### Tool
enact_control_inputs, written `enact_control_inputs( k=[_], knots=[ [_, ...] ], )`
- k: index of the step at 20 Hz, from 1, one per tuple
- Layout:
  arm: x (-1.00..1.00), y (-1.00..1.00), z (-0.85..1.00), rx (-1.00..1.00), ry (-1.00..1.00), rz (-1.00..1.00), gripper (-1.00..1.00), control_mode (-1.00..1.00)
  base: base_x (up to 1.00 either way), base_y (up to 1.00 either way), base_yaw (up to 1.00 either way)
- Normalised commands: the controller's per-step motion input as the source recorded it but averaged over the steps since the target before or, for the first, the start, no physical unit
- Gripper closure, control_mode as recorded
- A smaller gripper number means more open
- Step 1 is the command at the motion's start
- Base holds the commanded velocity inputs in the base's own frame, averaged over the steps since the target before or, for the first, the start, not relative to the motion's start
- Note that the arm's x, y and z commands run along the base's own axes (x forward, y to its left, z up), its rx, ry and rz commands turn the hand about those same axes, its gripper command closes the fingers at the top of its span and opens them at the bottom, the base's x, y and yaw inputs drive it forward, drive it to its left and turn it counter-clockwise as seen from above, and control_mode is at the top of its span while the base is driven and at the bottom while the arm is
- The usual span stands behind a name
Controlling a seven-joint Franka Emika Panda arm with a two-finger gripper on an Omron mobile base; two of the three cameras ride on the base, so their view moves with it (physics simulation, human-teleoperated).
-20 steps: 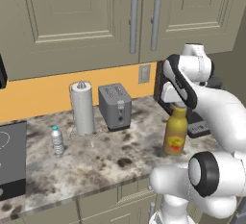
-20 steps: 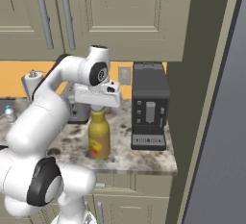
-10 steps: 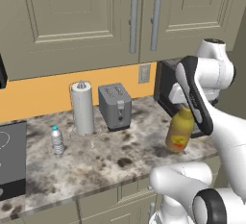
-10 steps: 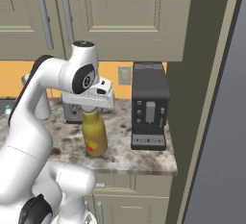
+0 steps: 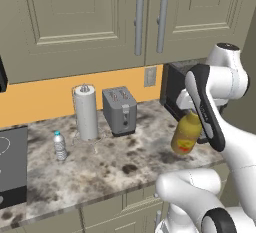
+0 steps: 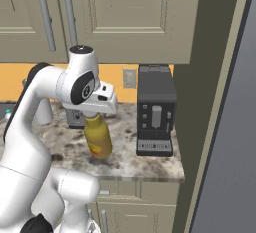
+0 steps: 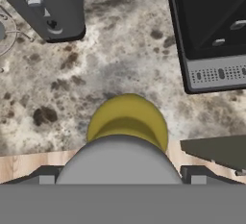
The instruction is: Place the drinks on the dining counter in a tight cluster.
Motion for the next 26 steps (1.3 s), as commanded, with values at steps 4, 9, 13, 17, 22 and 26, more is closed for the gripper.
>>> enact_control_inputs(
  k=[4,9,13,17,22,26],
  knots=[
    [0.00,0.00,0.00,0.00,0.00,0.00,1.00,-1.00,0.00,0.00,0.00],
    [0.00,0.00,0.00,0.00,0.00,0.00,1.00,1.00,-0.06,0.00,0.00],
    [0.00,0.00,0.00,0.00,0.00,0.00,1.00,1.00,-0.87,0.00,-0.05],
    [0.00,0.00,0.00,0.00,0.00,0.00,1.00,1.00,-1.00,0.00,-0.12],
    [0.00,0.00,0.00,0.00,0.00,0.00,1.00,1.00,-0.99,0.00,-0.12],
    [0.00,0.00,0.00,0.00,0.00,0.00,1.00,1.00,-0.42,0.00,-0.35]
  ],
)
